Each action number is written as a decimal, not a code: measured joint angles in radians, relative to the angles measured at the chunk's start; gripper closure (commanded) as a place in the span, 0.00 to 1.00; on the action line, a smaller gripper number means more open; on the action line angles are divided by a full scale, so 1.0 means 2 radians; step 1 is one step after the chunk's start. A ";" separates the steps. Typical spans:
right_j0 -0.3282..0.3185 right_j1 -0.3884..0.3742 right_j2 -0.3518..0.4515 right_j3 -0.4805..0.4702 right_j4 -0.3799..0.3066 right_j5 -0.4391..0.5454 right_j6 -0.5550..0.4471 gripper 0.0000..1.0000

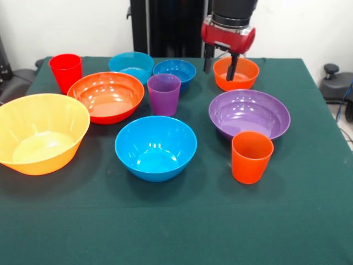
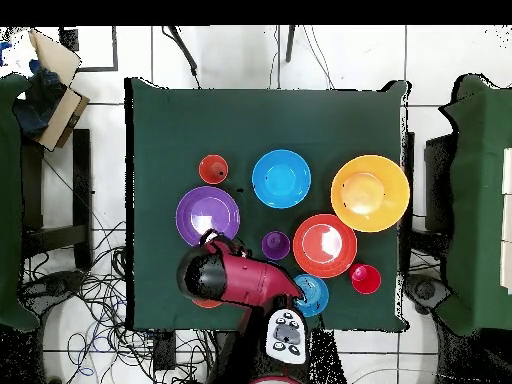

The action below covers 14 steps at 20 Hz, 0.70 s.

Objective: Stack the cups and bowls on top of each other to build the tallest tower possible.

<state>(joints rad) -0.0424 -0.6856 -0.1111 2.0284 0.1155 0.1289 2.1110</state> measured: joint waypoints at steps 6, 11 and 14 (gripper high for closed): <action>0.000 0.005 -0.003 0.000 0.000 -0.002 0.000 0.00; -0.001 0.011 -0.003 0.000 0.000 -0.008 0.000 0.00; -0.003 0.013 -0.003 0.000 0.000 -0.010 0.000 0.00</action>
<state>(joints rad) -0.0492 -0.6592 -0.1170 2.0283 0.1155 0.1083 2.1110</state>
